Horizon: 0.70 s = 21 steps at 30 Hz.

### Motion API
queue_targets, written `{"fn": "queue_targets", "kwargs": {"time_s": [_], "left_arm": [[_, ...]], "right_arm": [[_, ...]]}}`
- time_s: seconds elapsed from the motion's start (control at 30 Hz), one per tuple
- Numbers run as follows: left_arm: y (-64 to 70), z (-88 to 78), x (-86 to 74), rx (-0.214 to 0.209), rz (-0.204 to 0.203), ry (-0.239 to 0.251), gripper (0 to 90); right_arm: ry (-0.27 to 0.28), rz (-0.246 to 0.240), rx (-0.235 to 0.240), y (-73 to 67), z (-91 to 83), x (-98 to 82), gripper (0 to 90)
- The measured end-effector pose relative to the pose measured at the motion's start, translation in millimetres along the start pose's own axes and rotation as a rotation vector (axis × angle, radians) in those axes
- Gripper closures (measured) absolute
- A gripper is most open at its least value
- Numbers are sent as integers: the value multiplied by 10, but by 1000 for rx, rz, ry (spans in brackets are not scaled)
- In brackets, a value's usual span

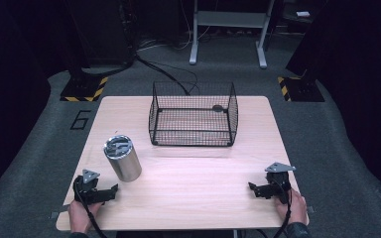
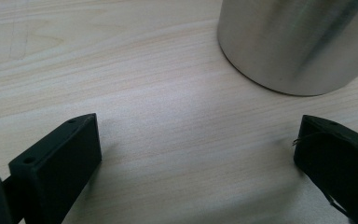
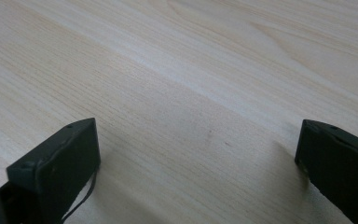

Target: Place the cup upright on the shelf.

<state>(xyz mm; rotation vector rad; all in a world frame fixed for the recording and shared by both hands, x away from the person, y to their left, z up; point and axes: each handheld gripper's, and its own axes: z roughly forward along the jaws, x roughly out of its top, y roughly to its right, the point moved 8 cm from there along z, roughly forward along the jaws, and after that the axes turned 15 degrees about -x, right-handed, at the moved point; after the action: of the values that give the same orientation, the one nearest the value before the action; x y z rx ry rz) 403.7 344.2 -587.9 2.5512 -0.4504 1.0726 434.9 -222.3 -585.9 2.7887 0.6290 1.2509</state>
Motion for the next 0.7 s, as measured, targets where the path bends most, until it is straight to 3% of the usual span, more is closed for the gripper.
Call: {"fn": "queue_targets", "kwargs": {"time_s": [0.27, 0.37, 0.4, 0.5, 0.57, 0.6, 0.7], "left_arm": [[-5, -30, -26, 28, -17, -8, 5], [10, -51, -33, -5, -29, 1, 0], [15, -88, -17, -21, -33, 31, 0], [41, -147, 8, -39, -21, 56, 0], [90, -219, 37, -67, -15, 66, 0], [155, -275, 88, -87, -15, 100, 0], [225, -317, 138, -108, -1, 118, 0]], "right_arm": [[0, 0, 0, 0, 0, 0, 0], [-1, 1, 0, -1, 0, 0, 0], [0, 0, 0, 0, 0, 0, 0], [0, 0, 0, 0, 0, 0, 0], [0, -1, 0, 0, 0, 0, 0], [0, 0, 0, 0, 0, 0, 0], [0, -1, 0, 0, 0, 0, 0]]}}
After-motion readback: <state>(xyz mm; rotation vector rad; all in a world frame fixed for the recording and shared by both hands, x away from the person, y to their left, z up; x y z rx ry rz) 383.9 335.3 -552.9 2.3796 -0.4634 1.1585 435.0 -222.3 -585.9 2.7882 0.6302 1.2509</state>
